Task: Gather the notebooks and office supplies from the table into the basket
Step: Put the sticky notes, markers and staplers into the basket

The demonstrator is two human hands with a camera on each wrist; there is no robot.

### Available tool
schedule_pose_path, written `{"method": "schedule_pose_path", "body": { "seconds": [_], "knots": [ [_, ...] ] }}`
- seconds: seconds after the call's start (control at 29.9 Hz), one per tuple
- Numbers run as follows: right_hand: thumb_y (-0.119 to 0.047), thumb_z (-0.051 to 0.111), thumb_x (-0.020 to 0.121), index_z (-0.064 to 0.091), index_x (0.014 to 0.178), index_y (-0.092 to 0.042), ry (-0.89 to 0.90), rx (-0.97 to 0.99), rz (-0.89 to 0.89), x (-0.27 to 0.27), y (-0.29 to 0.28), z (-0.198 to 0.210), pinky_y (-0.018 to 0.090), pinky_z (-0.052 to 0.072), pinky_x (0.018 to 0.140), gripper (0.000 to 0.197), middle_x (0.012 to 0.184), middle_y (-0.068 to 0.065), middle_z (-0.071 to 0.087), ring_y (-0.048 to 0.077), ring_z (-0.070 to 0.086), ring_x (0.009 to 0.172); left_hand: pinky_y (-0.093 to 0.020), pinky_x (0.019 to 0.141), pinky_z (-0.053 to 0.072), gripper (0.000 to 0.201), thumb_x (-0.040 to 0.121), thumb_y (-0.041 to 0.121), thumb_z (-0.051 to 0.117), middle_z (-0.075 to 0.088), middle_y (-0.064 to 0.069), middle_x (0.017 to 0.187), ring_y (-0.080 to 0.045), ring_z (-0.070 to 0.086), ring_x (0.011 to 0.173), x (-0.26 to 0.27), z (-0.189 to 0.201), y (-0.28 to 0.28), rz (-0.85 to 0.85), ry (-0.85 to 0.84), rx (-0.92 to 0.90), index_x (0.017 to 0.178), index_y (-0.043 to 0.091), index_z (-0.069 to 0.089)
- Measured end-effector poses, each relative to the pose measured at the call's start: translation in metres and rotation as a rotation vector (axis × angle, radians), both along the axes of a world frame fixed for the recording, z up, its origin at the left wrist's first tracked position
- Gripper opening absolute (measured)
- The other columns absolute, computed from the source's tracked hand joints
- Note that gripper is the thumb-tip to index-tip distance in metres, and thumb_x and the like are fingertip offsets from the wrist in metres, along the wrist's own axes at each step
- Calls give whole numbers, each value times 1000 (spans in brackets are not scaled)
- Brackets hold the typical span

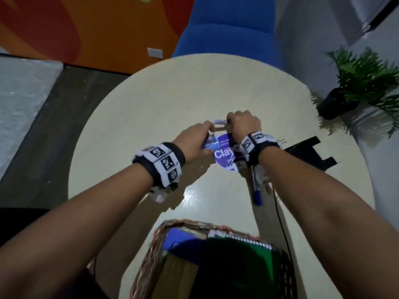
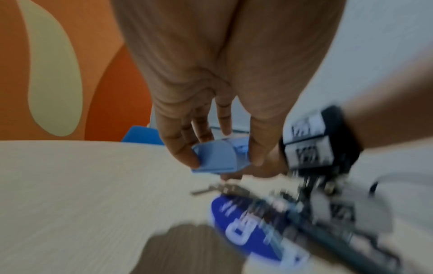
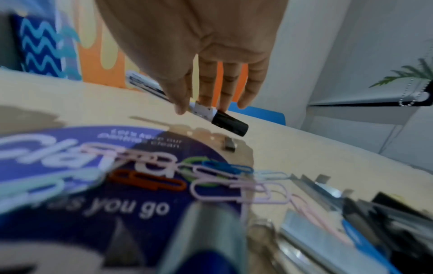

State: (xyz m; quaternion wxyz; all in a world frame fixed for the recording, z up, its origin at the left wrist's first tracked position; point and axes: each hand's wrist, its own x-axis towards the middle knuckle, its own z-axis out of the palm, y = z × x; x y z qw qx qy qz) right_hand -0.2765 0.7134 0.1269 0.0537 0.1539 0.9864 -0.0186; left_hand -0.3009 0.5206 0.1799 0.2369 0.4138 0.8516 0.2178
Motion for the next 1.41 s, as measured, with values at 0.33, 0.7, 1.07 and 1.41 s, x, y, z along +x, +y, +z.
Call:
{"method": "schedule_pose_path", "body": {
  "seconds": [0.33, 0.7, 1.07, 1.41],
  "knots": [
    [-25, 54, 91, 58, 106, -17, 340, -181, 4, 122, -41, 76, 36, 43, 64, 18, 94, 12, 68, 36, 62, 85, -29, 87, 49, 32, 89, 27, 59, 65, 2, 113, -15, 61, 97, 86, 29, -123, -258, -257, -58, 119, 17, 56],
    [-29, 54, 89, 62, 106, -23, 435, -382, -63, 260, -108, 82, 38, 54, 64, 20, 89, -4, 70, 18, 63, 77, -28, 101, 39, 33, 97, 28, 45, 54, -3, 129, -20, 46, 118, 132, 3, -124, -506, 35, -74, 128, 17, 52],
    [-37, 50, 91, 58, 109, -30, 263, -541, 63, 289, -166, 94, 37, 54, 68, 20, 91, -9, 69, 13, 64, 80, -27, 45, 47, 28, 69, 23, 73, 60, -4, 96, -22, 59, 81, 152, -19, -139, -327, 380, 19, 93, 18, 62],
    [-22, 65, 86, 58, 90, -17, -159, -975, -103, 267, -237, 70, 29, 49, 64, 10, 75, 8, 72, 14, 61, 61, -17, 71, 41, 18, 92, 15, 52, 60, 3, 95, -9, 57, 81, 137, -14, -191, 325, 24, 267, 100, 17, 68]
  ]
}}
